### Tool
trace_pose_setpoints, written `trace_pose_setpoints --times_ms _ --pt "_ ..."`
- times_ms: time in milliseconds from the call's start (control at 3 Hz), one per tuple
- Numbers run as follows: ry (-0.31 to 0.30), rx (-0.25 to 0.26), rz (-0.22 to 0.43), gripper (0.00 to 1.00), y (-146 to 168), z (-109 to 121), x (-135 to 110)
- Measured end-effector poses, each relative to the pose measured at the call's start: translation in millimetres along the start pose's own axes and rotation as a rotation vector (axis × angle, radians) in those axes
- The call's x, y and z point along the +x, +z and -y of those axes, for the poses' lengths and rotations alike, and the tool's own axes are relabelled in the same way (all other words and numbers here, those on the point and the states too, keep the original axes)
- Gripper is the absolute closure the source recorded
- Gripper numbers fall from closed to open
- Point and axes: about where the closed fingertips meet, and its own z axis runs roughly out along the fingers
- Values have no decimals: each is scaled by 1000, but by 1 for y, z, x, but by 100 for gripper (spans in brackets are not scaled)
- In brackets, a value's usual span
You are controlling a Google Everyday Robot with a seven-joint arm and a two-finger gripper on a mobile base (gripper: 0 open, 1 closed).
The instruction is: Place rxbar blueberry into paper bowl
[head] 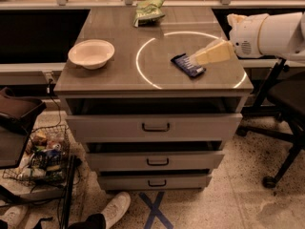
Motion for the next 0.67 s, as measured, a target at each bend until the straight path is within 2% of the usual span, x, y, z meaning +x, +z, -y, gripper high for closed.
trace_pose_setpoints --times_ms 333,667 --pt "58 21 35 0 26 11 13" --pt "122 26 41 0 47 18 29"
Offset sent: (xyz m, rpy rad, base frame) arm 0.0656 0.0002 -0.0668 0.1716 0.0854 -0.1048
